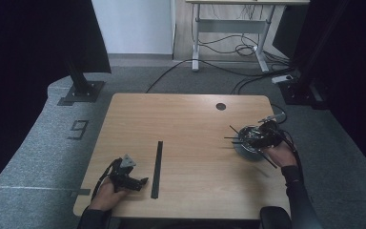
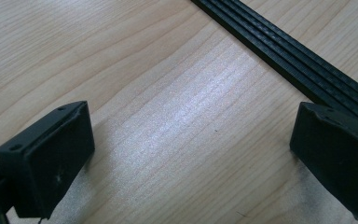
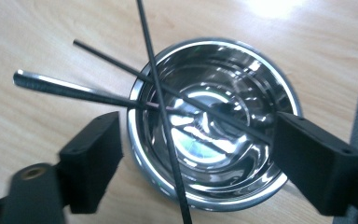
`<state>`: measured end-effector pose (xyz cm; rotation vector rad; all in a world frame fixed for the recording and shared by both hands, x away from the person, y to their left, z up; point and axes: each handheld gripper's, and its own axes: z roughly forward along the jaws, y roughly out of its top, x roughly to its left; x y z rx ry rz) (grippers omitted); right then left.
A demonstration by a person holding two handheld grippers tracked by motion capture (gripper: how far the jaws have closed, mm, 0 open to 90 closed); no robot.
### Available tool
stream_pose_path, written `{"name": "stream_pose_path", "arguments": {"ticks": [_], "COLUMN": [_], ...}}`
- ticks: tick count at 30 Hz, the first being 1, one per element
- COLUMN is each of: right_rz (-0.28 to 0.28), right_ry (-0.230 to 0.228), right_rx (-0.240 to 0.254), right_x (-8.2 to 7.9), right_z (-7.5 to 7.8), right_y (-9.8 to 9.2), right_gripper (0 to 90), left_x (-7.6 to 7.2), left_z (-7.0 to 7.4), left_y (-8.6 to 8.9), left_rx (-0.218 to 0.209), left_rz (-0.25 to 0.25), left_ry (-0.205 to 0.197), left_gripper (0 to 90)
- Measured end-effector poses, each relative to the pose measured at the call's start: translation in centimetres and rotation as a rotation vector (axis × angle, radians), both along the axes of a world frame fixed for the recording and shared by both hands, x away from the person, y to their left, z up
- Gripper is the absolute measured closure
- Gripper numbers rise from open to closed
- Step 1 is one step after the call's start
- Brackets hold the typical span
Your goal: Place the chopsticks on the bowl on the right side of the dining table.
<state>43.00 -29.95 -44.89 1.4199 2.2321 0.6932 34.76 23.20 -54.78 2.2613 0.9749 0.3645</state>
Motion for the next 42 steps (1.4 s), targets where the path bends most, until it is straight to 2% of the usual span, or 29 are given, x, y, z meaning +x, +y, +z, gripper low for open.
{"name": "stream_pose_path", "arguments": {"ticks": [1, 3, 7, 11, 12, 13, 15, 21, 25, 31, 42], "right_rz": [-0.011, -0.042, -0.090, -0.122, -0.118, -0.111, -0.120, -0.155, -0.171, -0.195, -0.193], "right_ry": [-0.017, -0.051, -0.093, -0.114, -0.104, -0.094, -0.117, -0.182, -0.188, -0.156, -0.124], "right_rx": [0.008, 0.055, 0.077, 0.101, 0.106, 0.108, 0.112, 0.080, 0.073, 0.060, 0.023], "right_x": [-0.2, -0.5, -1.1, -1.5, -1.5, -1.6, -1.9, -2.6, -2.8, -2.8, -2.4], "right_z": [0.0, -0.2, -0.9, -2.0, -2.2, -2.3, -2.4, -2.5, -2.8, -3.9, -5.1], "right_y": [0.0, -0.2, -0.5, -1.0, -1.1, -1.1, -1.1, -1.6, -2.2, -3.2, -3.5], "right_gripper": [12.8, 10.1, 1.5, 0.0, 0.0, 0.0, 0.0, 0.0, 0.0, 0.0, 0.0], "left_x": [0.0, 0.0, 0.0, 0.0, 0.0, 0.0, 0.0, 0.0, 0.0, 0.0, 0.0], "left_z": [0.0, 0.0, 0.0, 0.0, 0.0, 0.0, 0.0, 0.0, 0.0, 0.0, 0.0], "left_y": [0.0, 0.0, 0.0, 0.0, 0.0, 0.0, 0.0, 0.0, 0.0, 0.0, 0.0], "left_rx": [-0.001, 0.000, 0.000, 0.000, -0.001, 0.000, 0.000, 0.000, 0.000, 0.000, 0.000], "left_rz": [0.000, 0.000, 0.000, 0.000, 0.000, 0.000, 0.000, 0.000, 0.000, 0.000, 0.000], "left_ry": [-0.001, -0.001, -0.001, -0.001, -0.001, -0.001, -0.001, -0.001, 0.000, -0.001, -0.001], "left_gripper": [0.0, 0.0, 0.0, 0.0, 0.0, 0.0, 0.0, 0.0, 0.0, 0.0, 0.0]}}
